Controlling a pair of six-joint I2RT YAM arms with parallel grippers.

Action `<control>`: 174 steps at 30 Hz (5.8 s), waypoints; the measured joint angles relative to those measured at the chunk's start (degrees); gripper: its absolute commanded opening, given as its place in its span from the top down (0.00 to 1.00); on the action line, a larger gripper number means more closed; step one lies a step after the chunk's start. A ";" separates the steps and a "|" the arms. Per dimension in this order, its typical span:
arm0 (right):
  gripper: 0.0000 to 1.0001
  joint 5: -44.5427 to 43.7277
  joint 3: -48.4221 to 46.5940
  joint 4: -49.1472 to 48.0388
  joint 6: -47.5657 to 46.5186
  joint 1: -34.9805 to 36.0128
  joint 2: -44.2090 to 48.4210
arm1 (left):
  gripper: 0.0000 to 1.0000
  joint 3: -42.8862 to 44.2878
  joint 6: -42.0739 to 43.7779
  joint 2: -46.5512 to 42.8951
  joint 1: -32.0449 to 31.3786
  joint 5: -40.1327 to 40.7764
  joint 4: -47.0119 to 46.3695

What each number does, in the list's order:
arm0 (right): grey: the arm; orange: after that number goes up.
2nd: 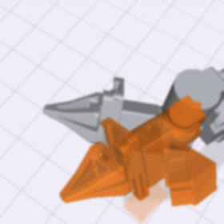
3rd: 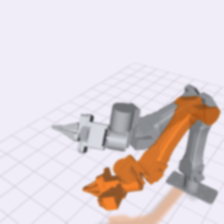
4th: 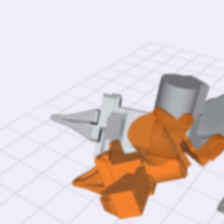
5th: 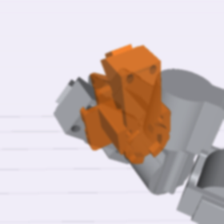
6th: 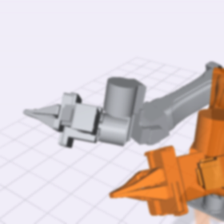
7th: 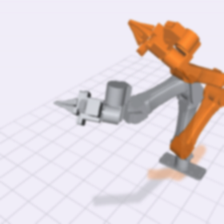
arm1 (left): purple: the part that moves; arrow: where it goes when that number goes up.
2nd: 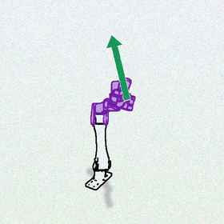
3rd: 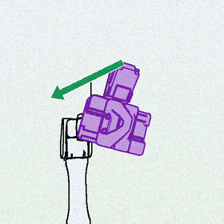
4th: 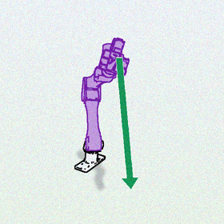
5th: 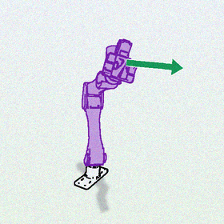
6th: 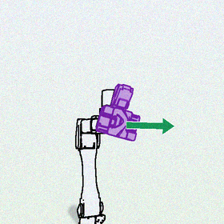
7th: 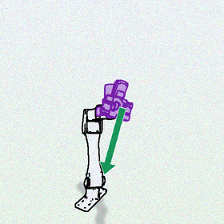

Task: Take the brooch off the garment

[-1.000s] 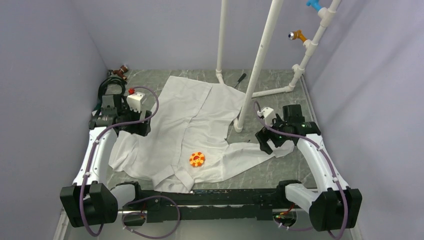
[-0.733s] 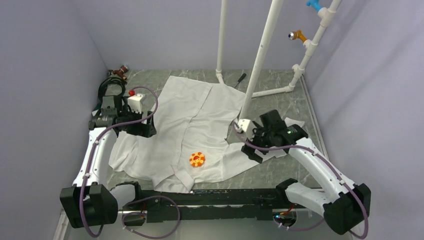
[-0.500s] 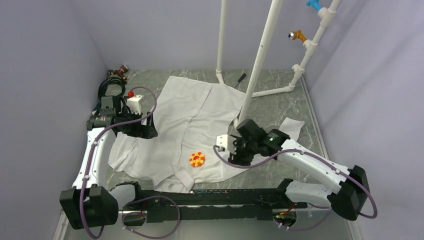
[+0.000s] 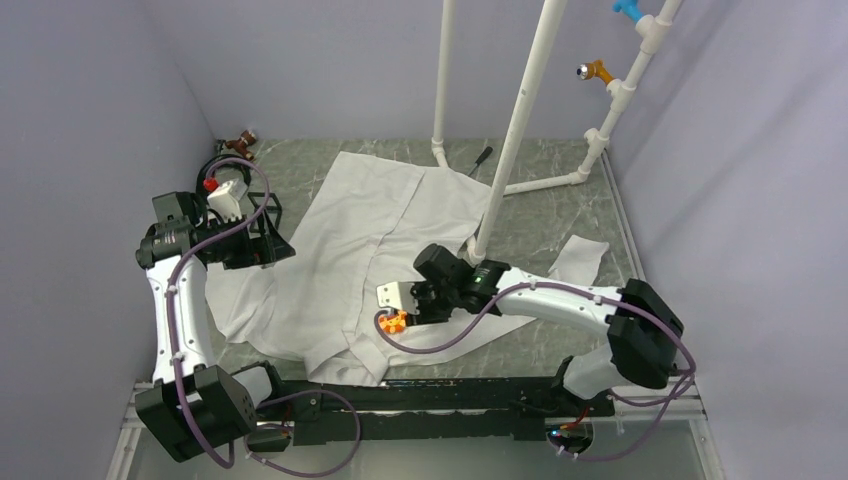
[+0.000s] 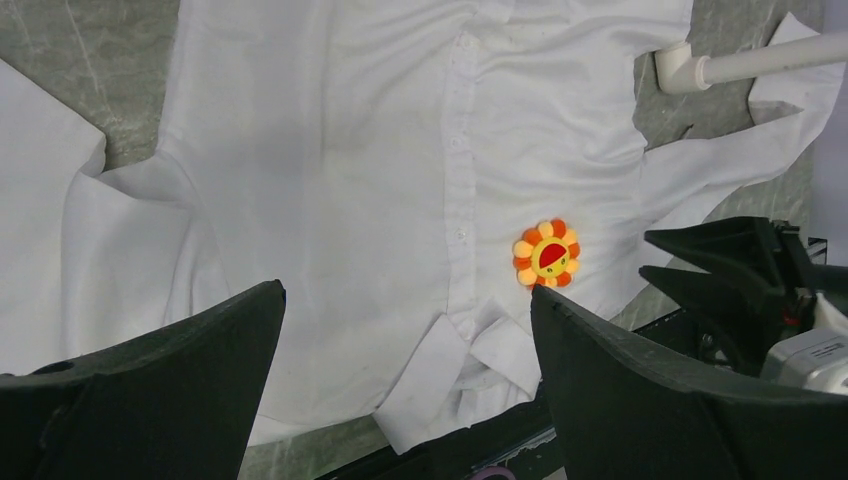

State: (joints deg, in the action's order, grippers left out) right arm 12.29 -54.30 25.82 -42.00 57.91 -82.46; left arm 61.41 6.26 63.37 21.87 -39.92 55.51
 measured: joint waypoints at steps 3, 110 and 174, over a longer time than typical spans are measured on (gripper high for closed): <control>0.58 0.72 -0.07 -3.06 0.04 1.70 -2.56 | 0.01 0.00 -0.74 -0.07 0.31 -0.02 -0.02; 1.00 25.64 -15.96 4.44 27.74 -13.94 -29.24 | 0.50 -39.34 -17.84 -15.41 -24.00 -11.17 -51.23; 1.00 27.30 8.83 -24.90 31.01 -19.08 -5.55 | 0.29 -38.10 -30.32 32.74 -43.76 -18.62 -98.40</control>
State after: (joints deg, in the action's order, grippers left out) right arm 39.59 -45.47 0.93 -10.98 38.83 -88.01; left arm 23.31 -24.05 96.12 -21.89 -58.54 -42.89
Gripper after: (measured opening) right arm 0.016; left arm 0.677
